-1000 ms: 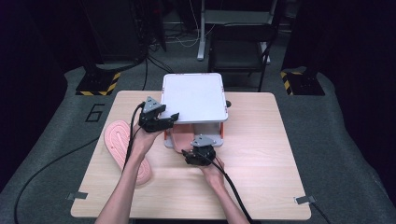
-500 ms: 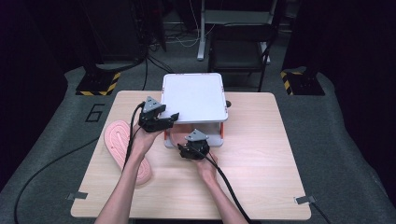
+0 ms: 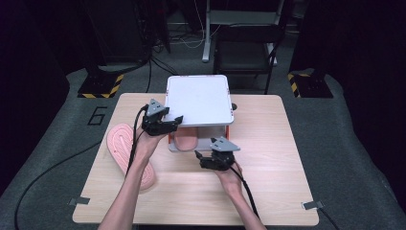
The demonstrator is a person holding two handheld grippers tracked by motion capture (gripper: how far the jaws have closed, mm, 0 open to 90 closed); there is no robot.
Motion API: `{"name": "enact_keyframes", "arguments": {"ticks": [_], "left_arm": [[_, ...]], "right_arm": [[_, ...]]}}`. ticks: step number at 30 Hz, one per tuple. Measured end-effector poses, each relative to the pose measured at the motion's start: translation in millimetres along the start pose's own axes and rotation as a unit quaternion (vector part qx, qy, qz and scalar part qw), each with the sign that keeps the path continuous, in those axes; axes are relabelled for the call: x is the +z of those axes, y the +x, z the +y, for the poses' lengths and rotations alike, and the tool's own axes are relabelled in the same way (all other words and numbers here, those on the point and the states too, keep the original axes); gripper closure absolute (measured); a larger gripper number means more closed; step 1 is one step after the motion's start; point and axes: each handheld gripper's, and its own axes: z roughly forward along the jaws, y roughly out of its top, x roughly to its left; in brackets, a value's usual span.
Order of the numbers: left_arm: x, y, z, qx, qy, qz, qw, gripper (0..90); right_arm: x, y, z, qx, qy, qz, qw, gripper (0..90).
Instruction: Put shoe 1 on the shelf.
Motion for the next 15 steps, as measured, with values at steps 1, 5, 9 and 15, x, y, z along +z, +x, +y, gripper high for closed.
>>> {"name": "enact_keyframes", "arguments": {"ticks": [1,5,9,15], "left_arm": [[-5.2,-1.5,-0.2,0.009,-0.024,-0.003,0.9997,30.2],[-24.3,-5.9,1.0,0.009,-0.047,-0.016,0.9987,26.3],[-50.2,-4.8,-9.6,-0.001,-0.055,-0.035,0.9979,21.2],[-91.6,3.4,-48.4,-0.017,-0.058,-0.021,0.9980,17.0]], "right_arm": [[-10.5,-4.9,0.8,0.003,-0.003,0.000,1.0000,19.1],[-47.3,-26.6,-3.0,-0.005,-0.013,-0.021,0.9997,17.0],[-79.9,-47.8,-15.4,0.008,-0.028,-0.046,0.9985,16.6],[-120.2,-70.5,-39.6,0.027,-0.040,-0.085,0.9953,16.6]]}}
